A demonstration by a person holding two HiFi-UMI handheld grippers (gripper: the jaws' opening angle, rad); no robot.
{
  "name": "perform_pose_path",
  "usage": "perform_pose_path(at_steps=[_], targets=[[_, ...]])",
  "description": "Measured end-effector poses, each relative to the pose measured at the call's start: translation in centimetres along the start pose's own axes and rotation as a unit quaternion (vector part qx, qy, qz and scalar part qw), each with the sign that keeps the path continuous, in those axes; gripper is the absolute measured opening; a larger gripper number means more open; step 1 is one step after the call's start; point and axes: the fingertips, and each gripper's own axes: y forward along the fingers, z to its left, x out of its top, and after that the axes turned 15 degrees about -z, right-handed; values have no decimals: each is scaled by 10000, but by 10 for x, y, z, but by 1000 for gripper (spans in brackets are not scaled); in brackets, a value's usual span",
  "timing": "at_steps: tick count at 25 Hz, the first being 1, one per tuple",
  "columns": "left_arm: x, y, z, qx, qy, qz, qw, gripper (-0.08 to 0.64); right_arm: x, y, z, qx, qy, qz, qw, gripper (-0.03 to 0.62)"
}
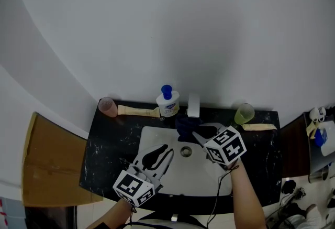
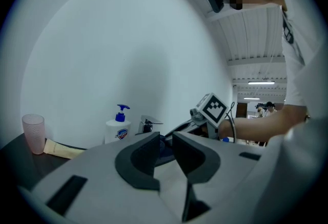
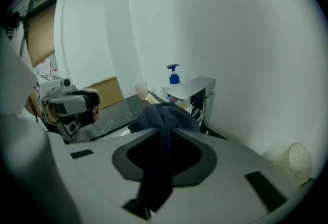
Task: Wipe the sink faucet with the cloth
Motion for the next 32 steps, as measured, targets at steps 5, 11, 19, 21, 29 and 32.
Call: perform_pose_path(at_steps=[5, 11, 19, 21, 29, 32], targets=[[0, 0, -3, -34, 6, -10, 10000, 78, 16, 20, -45, -614, 4, -257, 9978, 72], [5, -2, -1, 16, 13, 13, 10000, 78, 10, 10, -20, -392, 25, -253, 9989, 71], [-4, -1, -3, -71, -20, 11, 10000, 78, 0, -1, 2, -96, 70, -178, 9998, 72], [-2, 1, -4, -65, -13, 42, 10000, 78, 5, 8, -11, -196, 102, -253, 9994, 72], [0, -1, -6, -54, -6, 80, 10000, 78, 27, 25, -26, -524, -461, -539, 9961, 71], [-2, -3, -5, -77, -17, 51, 10000, 78, 31, 27, -28, -562, -517, -593, 9953, 71]])
